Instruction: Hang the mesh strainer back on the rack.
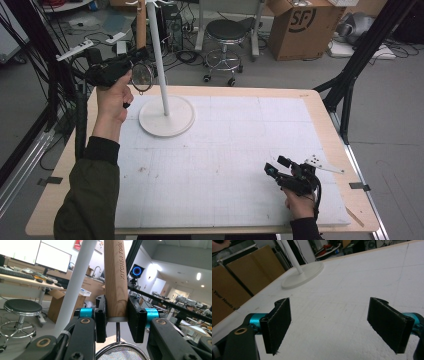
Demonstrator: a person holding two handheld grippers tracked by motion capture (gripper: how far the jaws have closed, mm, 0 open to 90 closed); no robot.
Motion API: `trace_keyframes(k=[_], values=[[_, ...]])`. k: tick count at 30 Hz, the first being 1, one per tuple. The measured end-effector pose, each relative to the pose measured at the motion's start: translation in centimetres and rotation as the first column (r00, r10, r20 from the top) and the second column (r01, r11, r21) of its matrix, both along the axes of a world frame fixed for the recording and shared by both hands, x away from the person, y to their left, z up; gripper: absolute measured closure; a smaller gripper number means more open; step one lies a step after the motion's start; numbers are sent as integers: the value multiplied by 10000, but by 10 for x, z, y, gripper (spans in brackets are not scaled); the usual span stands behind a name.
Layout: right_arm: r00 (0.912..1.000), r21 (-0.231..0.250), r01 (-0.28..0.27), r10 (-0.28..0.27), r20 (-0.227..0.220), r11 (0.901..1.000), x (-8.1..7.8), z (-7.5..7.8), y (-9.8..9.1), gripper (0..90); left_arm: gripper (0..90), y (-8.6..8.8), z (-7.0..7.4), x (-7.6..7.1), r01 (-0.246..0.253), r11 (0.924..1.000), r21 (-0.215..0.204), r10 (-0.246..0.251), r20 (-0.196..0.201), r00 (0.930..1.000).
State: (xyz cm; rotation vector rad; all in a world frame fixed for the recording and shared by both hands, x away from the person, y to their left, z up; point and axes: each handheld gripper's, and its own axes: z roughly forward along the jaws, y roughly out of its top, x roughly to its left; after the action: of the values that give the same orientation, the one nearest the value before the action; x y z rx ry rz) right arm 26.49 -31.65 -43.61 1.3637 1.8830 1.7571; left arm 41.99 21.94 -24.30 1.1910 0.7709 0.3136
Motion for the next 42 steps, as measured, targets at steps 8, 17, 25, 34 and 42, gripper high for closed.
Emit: trace_keyframes(k=[8, 17, 25, 34, 42], values=[[10000, 25, -13, 13, -73, 10000, 0, -1, 1, 183, 712, -3, -6, 3, 82, 10000, -31, -82, -27, 10000], [10000, -24, 38, -38, -33, 10000, 0, -1, 1, 183, 711, -2, -9, 6, 192, 9998, -36, -193, -184, 9996], [10000, -58, 4, -4, 15, 10000, 1, -1, 1, 183, 706, -1, -10, 7, 170, 9998, -100, -173, -258, 9995], [10000, -107, -9, 9, 9, 9999, 0, -1, 2, 183, 672, 4, -10, 11, -112, 9998, -157, 103, -567, 9983], [10000, -106, -1, 0, -10, 9999, 0, -1, 2, 182, 601, 7, -9, 14, -793, 9967, -186, 773, -873, 9932]])
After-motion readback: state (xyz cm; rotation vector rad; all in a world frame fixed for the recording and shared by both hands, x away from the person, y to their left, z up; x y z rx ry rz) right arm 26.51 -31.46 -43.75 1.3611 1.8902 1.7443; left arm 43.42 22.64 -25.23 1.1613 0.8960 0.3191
